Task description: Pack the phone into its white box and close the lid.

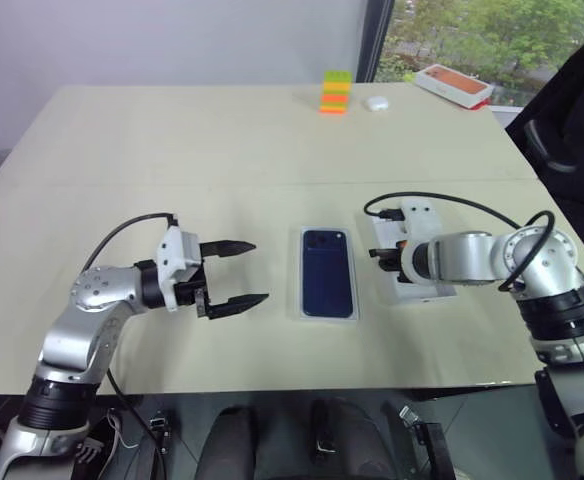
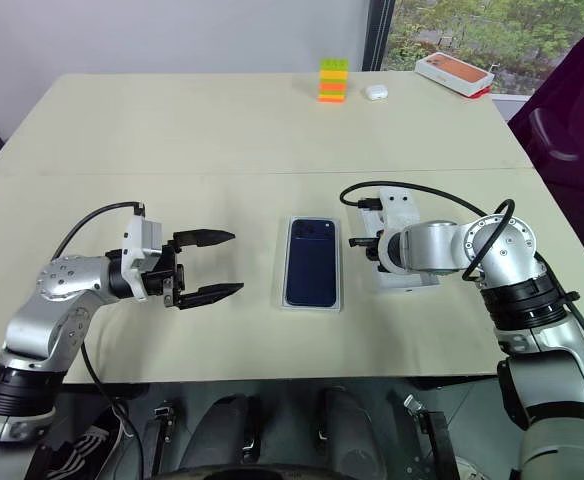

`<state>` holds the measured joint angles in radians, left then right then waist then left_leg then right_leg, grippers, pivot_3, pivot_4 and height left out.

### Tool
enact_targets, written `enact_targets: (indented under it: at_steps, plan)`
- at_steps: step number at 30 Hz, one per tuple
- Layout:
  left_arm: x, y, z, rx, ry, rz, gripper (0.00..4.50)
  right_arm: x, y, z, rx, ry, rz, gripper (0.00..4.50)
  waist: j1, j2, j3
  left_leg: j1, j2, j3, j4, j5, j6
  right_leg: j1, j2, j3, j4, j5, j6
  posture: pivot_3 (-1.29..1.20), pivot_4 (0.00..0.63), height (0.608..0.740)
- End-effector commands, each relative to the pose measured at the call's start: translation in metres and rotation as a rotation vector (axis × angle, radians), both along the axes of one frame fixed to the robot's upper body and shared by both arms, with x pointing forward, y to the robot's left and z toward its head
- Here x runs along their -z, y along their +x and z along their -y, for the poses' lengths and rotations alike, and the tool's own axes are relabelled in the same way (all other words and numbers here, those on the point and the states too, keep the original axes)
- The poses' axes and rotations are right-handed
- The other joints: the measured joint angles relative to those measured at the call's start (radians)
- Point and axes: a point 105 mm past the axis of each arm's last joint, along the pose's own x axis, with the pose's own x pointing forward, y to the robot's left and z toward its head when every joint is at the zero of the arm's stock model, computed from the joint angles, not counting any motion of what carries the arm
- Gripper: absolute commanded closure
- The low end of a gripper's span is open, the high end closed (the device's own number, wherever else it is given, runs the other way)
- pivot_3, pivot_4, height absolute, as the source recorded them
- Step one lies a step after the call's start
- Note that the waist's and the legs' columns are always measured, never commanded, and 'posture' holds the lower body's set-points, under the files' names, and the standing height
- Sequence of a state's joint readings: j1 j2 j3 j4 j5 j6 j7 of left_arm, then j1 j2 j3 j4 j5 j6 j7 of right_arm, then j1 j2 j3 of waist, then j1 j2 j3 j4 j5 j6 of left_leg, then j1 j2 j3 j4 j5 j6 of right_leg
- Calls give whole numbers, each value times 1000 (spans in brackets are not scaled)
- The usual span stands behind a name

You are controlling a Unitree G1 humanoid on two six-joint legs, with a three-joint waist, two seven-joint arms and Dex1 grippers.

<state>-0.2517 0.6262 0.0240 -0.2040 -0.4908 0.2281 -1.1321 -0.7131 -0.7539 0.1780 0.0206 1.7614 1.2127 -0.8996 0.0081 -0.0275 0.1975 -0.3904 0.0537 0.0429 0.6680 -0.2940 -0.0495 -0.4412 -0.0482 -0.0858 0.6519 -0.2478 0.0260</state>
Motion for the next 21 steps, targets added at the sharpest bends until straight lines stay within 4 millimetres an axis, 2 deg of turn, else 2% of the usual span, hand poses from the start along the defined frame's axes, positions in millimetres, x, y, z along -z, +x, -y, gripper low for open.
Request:
enact_targets:
  at_steps: [1, 3, 6, 8, 11, 16, 18, 20, 21]
  plan:
    - [-6, 2, -4, -18, -13, 17, 0, -25, 12, 12, 41, -12, 124, 4481, 2, 0, 0, 0, 0, 0, 0, 0, 0, 0, 0, 0, 0, 0, 0, 0, 150, 740]
    - [-5, 4, -9, -40, -13, 11, 0, -53, 24, 9, 5, -53, 295, 4481, 2, 0, 0, 0, 0, 0, 0, 0, 0, 0, 0, 0, 0, 0, 0, 0, 150, 740]
    - [-7, 9, -12, -67, -38, -4, 0, -89, 29, -29, -154, 151, 460, 4481, -5, 1, 0, -1, 0, 2, 0, 0, 0, -2, 0, 2, 0, 0, 0, 0, 150, 740]
    - [-8, 12, -14, -82, -47, -6, 0, -105, 24, -52, -267, 286, 516, 4481, -7, 1, 0, -1, 2, 2, -1, 0, 0, -3, 3, 2, 0, 0, 0, 0, 150, 740]
    - [-9, 15, -15, -96, -59, -15, 0, -116, 16, -70, -377, 418, 565, 4481, -2, 1, 0, -1, 5, 2, -1, 0, 1, -3, 5, 1, 0, 1, -1, 0, 150, 740]
    - [-10, 15, -18, -114, -67, -12, 0, -113, 5, -85, -447, 698, 528, 4481, 5, 1, 0, -2, 6, 2, -1, 0, 1, -2, 2, 0, -1, 1, -1, 0, 150, 740]
    - [-12, 16, -22, -135, -81, -11, 0, -120, -1, -90, -466, 887, 507, 4481, 4, 1, 0, -2, 6, 3, -1, 0, 1, -2, 1, 1, -1, 1, -1, 0, 150, 740]
    - [-18, 20, -33, -184, -140, -43, 0, -128, -15, -99, -508, 1156, 422, 4481, 2, 1, 0, -1, 6, 3, 0, 0, 1, -2, 1, 1, 0, 1, -1, 0, 150, 740]
    - [-22, 22, -37, -205, -167, -59, 0, -128, -21, -102, -530, 1220, 388, 4481, 1, 1, 0, -1, 6, 3, 0, 0, 1, -2, 2, 1, 0, 1, -1, 0, 150, 740]
